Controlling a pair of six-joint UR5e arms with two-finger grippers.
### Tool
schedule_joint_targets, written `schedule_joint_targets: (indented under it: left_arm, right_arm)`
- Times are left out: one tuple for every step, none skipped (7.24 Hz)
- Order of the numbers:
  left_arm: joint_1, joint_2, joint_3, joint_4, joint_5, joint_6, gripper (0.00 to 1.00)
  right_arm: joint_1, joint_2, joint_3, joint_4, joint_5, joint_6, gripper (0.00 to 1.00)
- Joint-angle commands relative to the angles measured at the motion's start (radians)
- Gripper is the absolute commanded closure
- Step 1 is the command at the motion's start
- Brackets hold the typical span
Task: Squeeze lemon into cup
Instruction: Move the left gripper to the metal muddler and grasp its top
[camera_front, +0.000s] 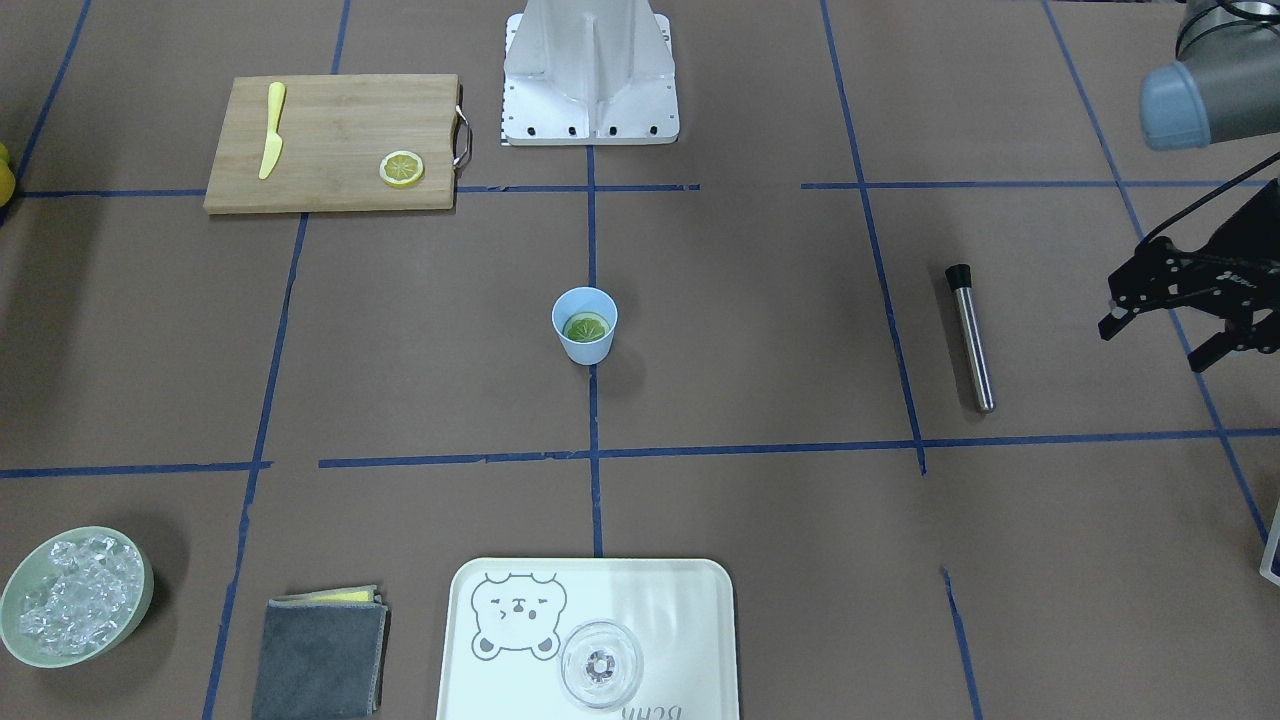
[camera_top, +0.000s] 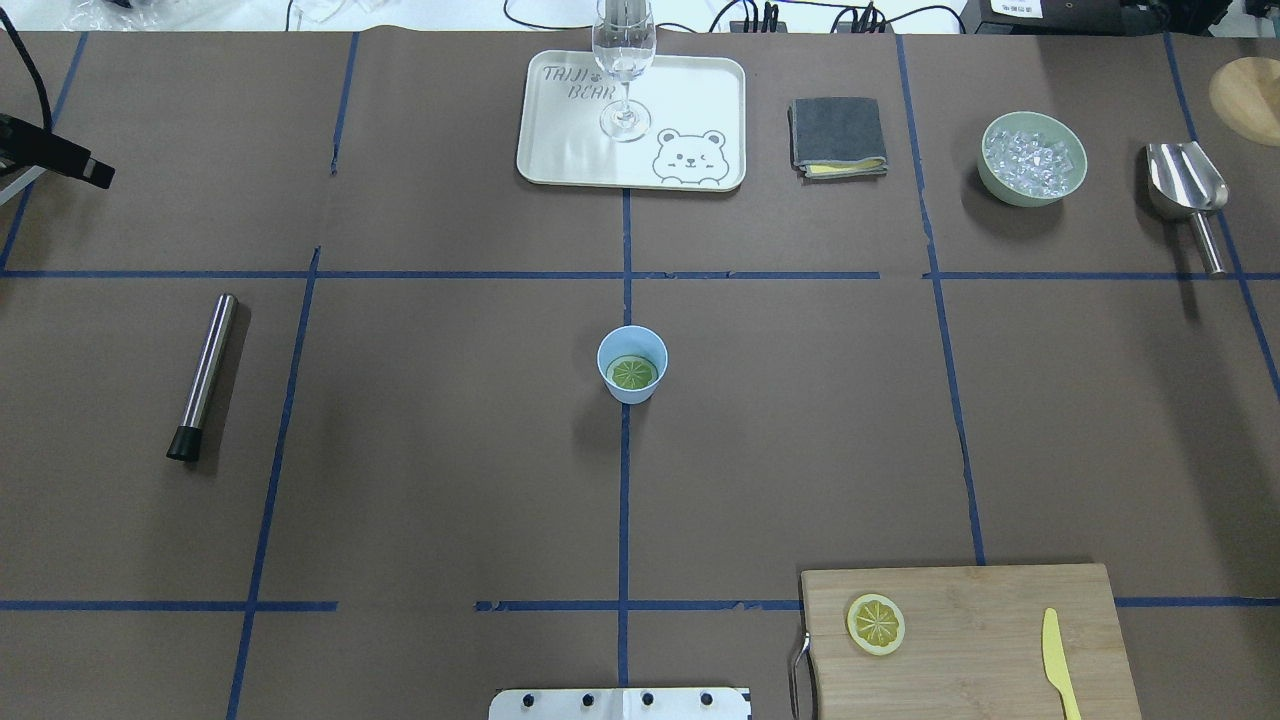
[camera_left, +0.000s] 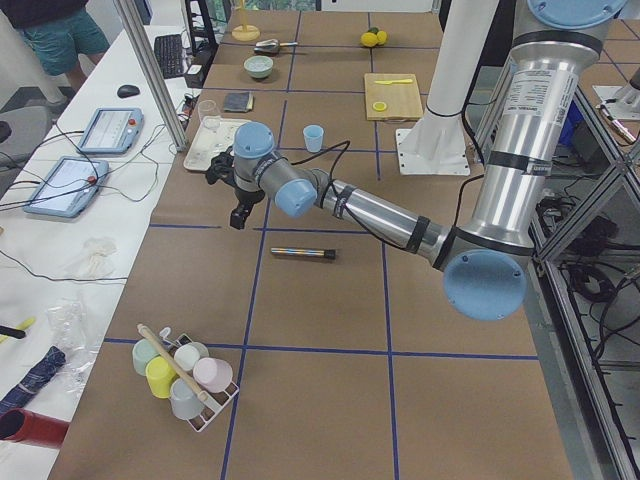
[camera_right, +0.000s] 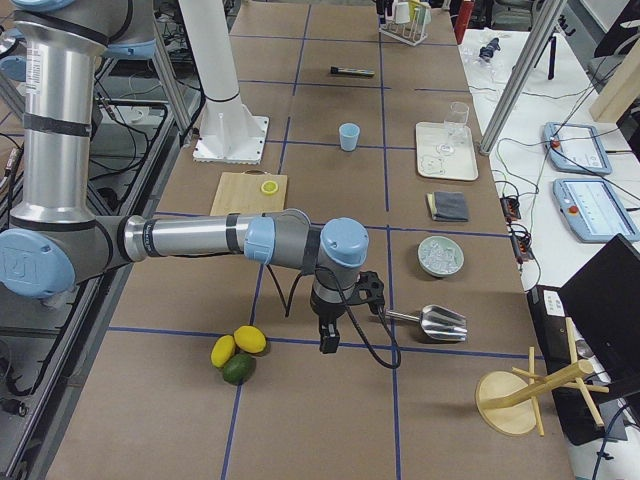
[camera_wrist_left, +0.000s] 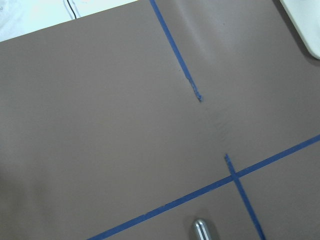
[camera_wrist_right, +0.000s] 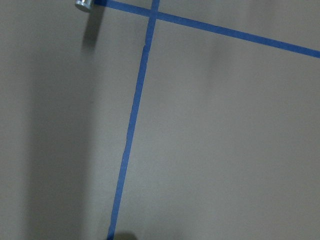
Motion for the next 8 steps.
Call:
schedule_joint_targets:
  left_arm:
    - [0.15,0.026,-0.018,-0.004,0.243,-0.275,0.0]
    - [0.216,0.028,-0.006,-0.007,0.252,-0.399,0.02]
    - [0.224,0.029,-0.001,-0.007,0.254,-0.402,0.12]
    - [0.258,0.029,0.021,-0.024,0.26,-0.404,0.14]
    - [0.288,0.029,0.088,-0.106,0.291,-0.384,0.14]
    - [0.29,0.029,0.148,-0.201,0.291,-0.343,0.14]
    - [0.296,0.026,0.169,-0.211,0.291,-0.341,0.14]
    - [0.307,0.028,0.172,-0.208,0.291,-0.341,0.17]
  right_arm:
    - [0.002,0.007,-0.004,0.0,0.0,0.002,0.0]
    - [0.008,0.008,0.002,-0.001,0.01,0.002,0.0]
    - [0.009,0.01,0.006,0.0,0.002,0.001,0.0]
    - [0.009,0.014,0.006,0.0,-0.003,0.004,0.0]
    - [0.011,0.014,0.008,0.0,-0.001,0.007,0.0]
    - [0.011,0.017,0.006,0.0,-0.004,0.017,0.0]
    - [0.016,0.016,0.006,0.0,-0.004,0.017,0.0]
    - [0.017,0.014,0.006,0.0,-0.004,0.017,0.0]
